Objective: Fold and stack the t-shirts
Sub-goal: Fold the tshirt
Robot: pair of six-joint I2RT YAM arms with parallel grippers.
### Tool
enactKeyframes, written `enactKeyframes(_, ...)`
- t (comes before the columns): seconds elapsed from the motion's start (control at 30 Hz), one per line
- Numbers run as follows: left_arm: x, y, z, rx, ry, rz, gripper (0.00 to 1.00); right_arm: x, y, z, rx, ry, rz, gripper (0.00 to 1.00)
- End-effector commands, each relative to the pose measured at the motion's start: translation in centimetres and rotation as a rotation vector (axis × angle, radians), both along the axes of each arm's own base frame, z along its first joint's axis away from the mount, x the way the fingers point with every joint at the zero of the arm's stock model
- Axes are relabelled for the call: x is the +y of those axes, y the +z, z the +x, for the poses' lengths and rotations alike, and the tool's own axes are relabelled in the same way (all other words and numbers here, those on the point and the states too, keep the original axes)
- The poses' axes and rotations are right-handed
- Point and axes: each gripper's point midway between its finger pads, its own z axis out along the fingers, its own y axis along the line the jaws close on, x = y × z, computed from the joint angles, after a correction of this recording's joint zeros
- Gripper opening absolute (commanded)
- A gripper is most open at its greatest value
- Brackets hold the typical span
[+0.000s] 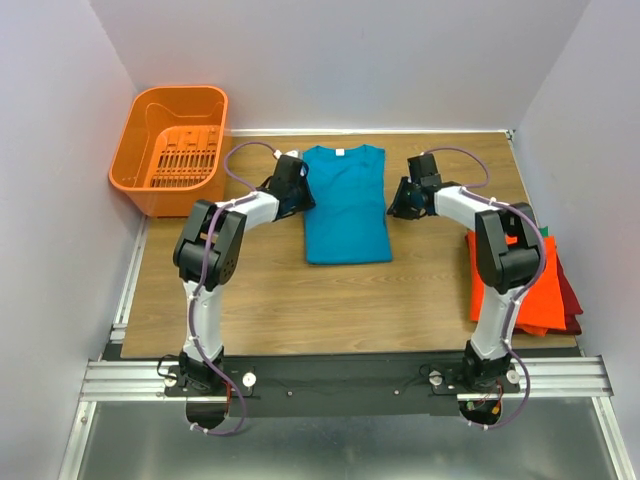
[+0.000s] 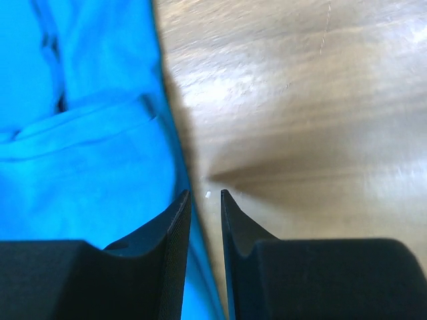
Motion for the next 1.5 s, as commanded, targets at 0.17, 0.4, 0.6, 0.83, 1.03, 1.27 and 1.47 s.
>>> enactKeyframes(0.17,0.4,7.6,-2.9,-0.114,-0.034,-0.075,0.25,1.0,6.4,-3.5,-0.073,0.022,0.091,0.34)
enactKeyframes(0.4,-1.3,6.2,-10.4,-0.072,-0.097,-0.133,0.17,5.2,6.5,-8.7,-0.061,0.122,0.166,0.34)
enactKeyframes(0.6,-2.0,1.8,-15.2,0.023,-0.102,-0.123,0.14,5.3,2.7,-11.3,0.018,0.107,0.162,0.34)
enactKeyframes(0.83,-0.6,-1.5,-17.0,0.09,-0.067,-0.069,0.09,2.8,-1.4,-14.2,0.104,0.061,0.079,0.34)
enactKeyframes(1.03,0.1,-0.7,-17.7,0.074,-0.071,-0.054,0.09,1.0,-1.2,-15.2,0.09,0.015,0.066,0.34)
enactKeyframes(1.27,1.7,1.2,-19.0,0.042,-0.052,-0.054,0.29,0.7,-0.2,-16.5,0.069,0.008,0.094,0.41)
enactKeyframes(1.47,1.8,0.3,-20.1,0.067,-0.066,-0.067,0.38,0.9,-0.3,-16.8,0.08,0.011,0.112,0.46)
